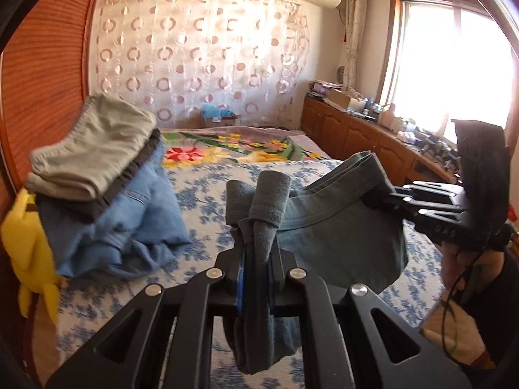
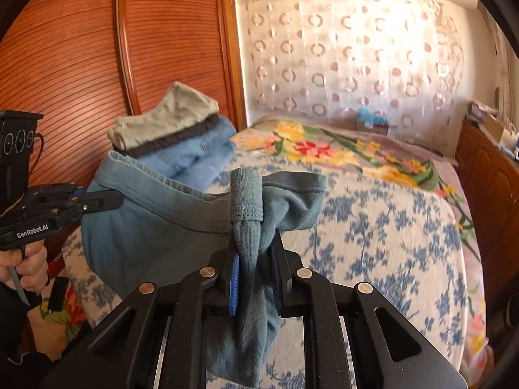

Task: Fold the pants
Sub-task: 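Lift the folded shorts with the left tool and carry them onto the clothes stack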

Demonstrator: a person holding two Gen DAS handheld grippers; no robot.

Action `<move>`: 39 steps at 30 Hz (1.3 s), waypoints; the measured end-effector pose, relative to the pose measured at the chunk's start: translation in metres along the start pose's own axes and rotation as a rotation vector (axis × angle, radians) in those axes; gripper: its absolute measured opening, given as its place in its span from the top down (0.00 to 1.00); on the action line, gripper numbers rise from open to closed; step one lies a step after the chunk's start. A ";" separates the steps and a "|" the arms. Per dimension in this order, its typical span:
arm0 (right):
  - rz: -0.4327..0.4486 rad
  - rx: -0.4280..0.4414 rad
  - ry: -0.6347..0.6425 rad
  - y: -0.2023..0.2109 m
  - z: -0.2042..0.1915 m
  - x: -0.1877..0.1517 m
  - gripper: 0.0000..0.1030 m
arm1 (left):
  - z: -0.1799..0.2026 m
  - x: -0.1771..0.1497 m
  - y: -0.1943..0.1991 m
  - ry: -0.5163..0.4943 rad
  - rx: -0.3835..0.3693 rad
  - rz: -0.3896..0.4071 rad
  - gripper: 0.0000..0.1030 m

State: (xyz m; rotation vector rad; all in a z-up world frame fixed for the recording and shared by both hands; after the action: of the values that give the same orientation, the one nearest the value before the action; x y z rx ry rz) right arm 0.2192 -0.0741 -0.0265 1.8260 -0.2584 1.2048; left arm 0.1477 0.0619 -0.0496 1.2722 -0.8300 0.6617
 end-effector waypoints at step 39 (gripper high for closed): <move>0.054 0.154 0.236 -0.117 -0.047 0.186 0.87 | -0.128 0.088 0.008 0.148 0.198 0.144 0.94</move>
State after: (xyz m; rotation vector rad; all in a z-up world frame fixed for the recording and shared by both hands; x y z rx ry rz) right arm 0.3530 0.0823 0.0642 1.7954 -0.0837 1.4991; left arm 0.2116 0.1874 0.0166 1.3313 -0.7524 0.9609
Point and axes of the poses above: each gripper's, at about its wrist camera, not at the fingertips, and y roughly against the way its jaws point, z to its right, x to its top, the point moved 5 cm from there along -y, roughly the way its jaws point, and after that the axes turned 6 degrees about x, right-handed, at the moved point
